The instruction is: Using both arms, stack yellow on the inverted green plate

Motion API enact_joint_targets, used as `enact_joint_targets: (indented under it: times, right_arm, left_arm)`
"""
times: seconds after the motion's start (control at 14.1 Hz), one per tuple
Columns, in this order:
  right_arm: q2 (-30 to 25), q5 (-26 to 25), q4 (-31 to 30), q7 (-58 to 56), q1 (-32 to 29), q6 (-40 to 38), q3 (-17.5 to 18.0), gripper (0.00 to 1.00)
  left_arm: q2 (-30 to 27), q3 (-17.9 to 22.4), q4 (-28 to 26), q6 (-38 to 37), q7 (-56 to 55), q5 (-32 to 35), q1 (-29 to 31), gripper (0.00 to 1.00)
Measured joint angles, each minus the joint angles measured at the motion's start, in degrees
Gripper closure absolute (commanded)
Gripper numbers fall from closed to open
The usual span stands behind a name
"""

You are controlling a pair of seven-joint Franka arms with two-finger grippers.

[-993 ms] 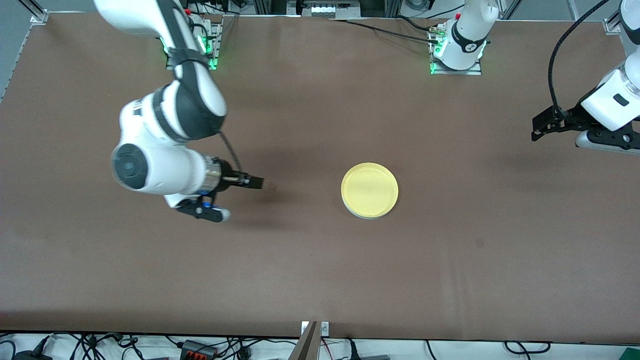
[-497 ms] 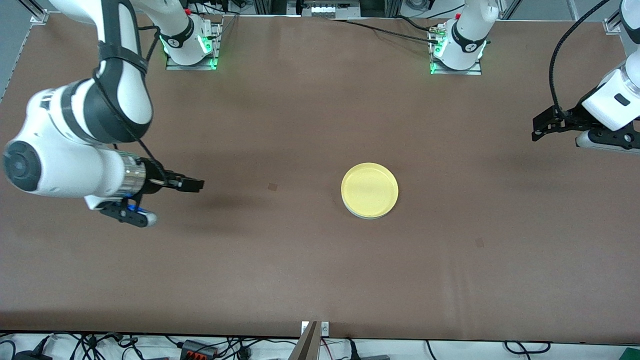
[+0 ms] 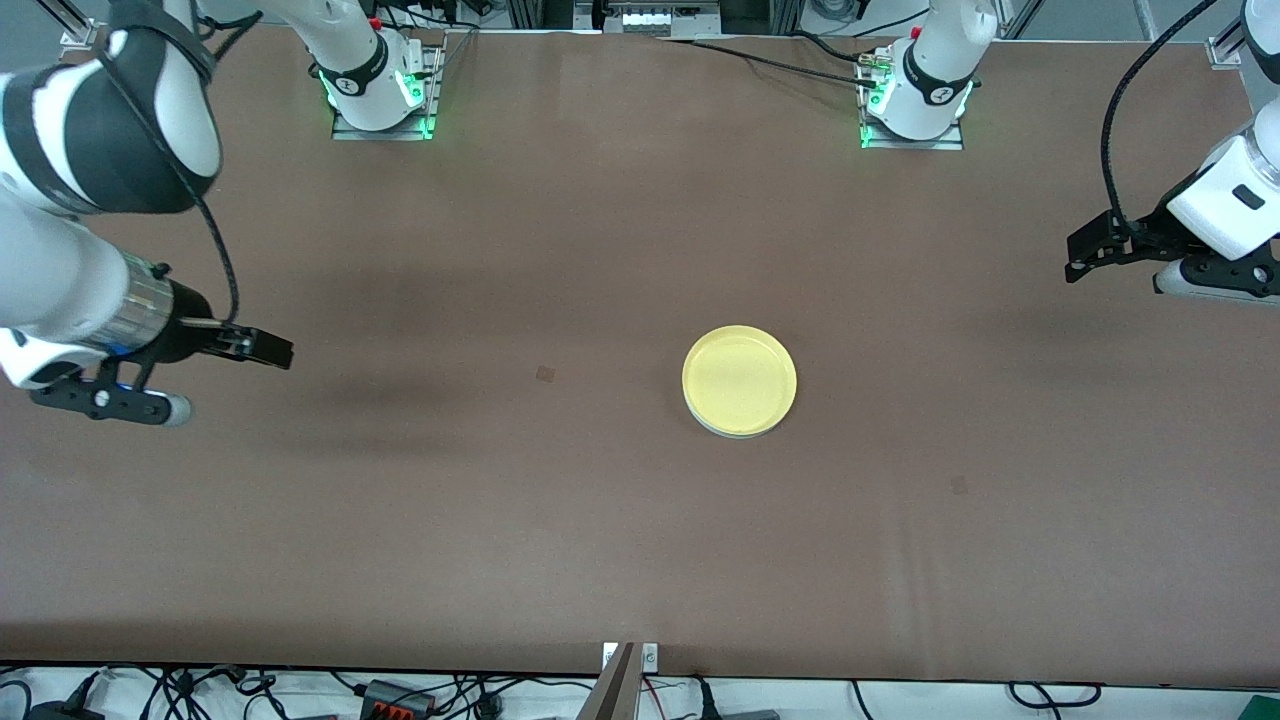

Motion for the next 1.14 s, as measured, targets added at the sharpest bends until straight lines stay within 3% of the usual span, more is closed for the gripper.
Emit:
enact_joint_targets:
  times: [0.07, 0.21, 0.71, 1.14]
  right_arm:
    - [-1.4, -2.0, -0.8, -1.7, -4.1, 0.6, 4.0, 0.00]
    - [-3.7, -3.5, -2.7, -6.6, -9.3, 2.2, 7.3, 0.00]
    - [-9.5, -5.7, -6.7, -15.1, -13.4, 2.5, 7.7, 0.00]
    - [-14.7, -5.7, -13.5, -15.7, -14.3, 2.5, 7.7, 0.00]
  left_arm:
    - [0.0, 0.0, 0.0, 0.0, 0.0, 0.0, -0.1, 0.00]
    - [0.0, 0.0, 0.0, 0.0, 0.0, 0.0, -0.2, 0.00]
    - [0.0, 0.0, 0.1, 0.0, 0.0, 0.0, -0.3, 0.00]
    - [0.0, 0.0, 0.1, -0.6, 0.0, 0.0, -0.3, 0.00]
